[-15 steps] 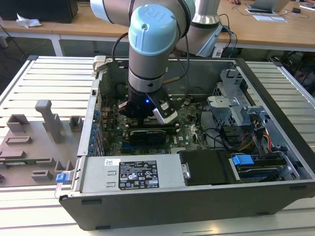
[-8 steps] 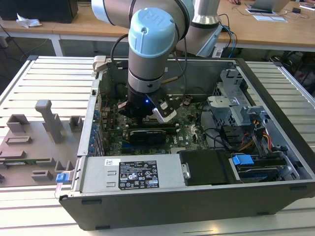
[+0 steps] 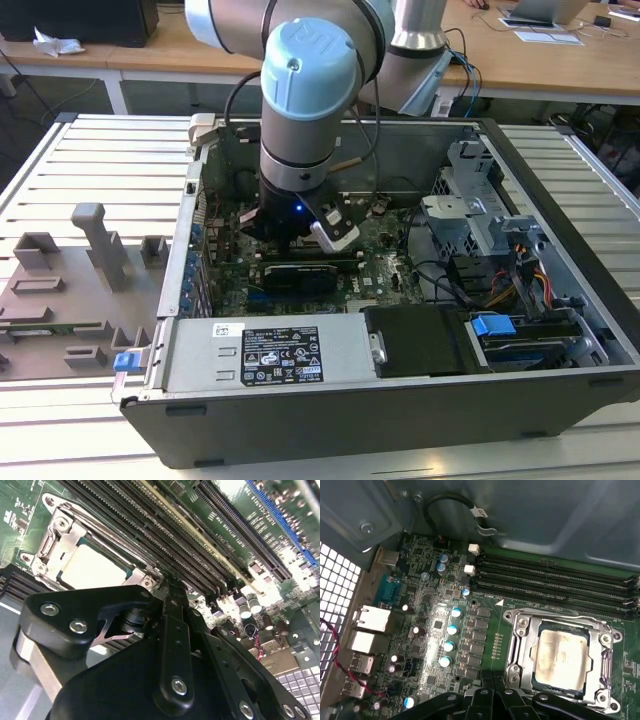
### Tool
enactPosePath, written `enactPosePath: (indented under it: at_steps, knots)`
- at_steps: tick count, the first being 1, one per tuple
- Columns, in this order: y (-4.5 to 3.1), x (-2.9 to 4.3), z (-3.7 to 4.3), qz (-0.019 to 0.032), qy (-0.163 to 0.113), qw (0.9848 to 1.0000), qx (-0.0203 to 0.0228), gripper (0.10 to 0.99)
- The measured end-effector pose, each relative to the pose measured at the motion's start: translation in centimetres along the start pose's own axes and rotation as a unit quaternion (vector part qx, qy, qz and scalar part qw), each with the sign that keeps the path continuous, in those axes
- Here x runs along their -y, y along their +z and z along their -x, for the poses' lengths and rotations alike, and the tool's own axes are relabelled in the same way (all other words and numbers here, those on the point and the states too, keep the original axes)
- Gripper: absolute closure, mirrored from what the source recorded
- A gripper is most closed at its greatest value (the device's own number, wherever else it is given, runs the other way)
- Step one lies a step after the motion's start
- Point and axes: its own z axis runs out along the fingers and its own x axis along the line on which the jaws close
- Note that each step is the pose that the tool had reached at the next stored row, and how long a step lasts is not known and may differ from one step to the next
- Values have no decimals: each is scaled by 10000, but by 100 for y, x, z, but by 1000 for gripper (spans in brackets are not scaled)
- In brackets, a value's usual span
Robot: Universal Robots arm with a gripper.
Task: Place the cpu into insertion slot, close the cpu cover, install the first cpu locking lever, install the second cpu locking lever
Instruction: 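Install the second cpu locking lever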
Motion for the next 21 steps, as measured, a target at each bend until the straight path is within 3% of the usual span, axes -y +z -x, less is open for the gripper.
enactPosePath:
  at_steps: [5,10,16,21]
  knots:
    - [-29,15,-6,-2,1,10000,0,980]
    - [-167,-25,3,-1,0,10000,0,980]
    - [-164,-123,206,-21,7,10000,-27,980]
    - [-150,-150,431,-56,25,9999,-99,980]
